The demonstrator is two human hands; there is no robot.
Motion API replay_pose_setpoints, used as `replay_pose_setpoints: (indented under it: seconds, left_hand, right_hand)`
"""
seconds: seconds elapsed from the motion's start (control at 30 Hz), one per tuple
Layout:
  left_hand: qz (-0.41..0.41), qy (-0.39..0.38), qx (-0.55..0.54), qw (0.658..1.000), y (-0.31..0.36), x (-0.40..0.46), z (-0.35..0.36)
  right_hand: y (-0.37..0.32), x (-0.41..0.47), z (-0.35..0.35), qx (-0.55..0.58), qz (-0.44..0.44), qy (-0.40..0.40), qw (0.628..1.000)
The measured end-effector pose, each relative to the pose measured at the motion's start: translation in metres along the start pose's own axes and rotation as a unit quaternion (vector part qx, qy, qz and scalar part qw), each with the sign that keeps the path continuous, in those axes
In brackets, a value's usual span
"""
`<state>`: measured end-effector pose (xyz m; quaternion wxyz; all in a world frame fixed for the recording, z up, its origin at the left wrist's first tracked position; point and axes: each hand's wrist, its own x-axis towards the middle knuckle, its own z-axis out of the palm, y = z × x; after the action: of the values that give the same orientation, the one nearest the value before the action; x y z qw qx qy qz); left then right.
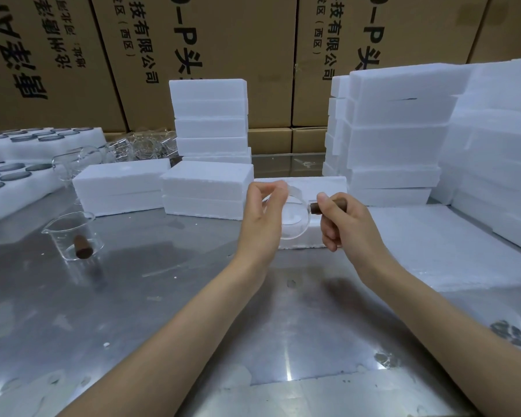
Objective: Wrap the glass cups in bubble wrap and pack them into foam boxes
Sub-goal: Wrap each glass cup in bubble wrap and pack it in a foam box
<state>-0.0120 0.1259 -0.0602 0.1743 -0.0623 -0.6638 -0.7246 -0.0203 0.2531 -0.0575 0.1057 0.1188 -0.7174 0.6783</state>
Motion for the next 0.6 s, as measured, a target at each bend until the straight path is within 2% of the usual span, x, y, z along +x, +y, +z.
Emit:
replay_pose_setpoints:
  seconds: [0.2,0.33,0.4,0.5,0.6]
  left_hand:
    - [-0.028,-0.06,-0.033,0.997,0.0,0.006,-0.005]
    - [-0.096,-0.114,-0.03,0.988,-0.001,0.005,-0.007]
    - [-0.096,-0.117,-0.004,0.989,-0.002,0.005,-0.007]
    - [-0.074,-0.114,0.009,0.991,-0.002,0.003,-0.007]
    - [-0.063,-0.122,0.001,0.991,-0.004,0.003,-0.008]
  right_hand:
    - [0.002,0.003,-0.006,0.085,0.013,-0.011,0.996]
    - [0.004,0.006,-0.011,0.068,-0.019,-0.029,0.997]
    - [0.004,0.007,-0.014,-0.032,-0.094,-0.013,0.995]
    - [0.006,0.008,-0.019,-0.246,-0.234,0.023,0.94]
    - [0.005,0.01,-0.021,-0.363,-0.245,0.048,0.898]
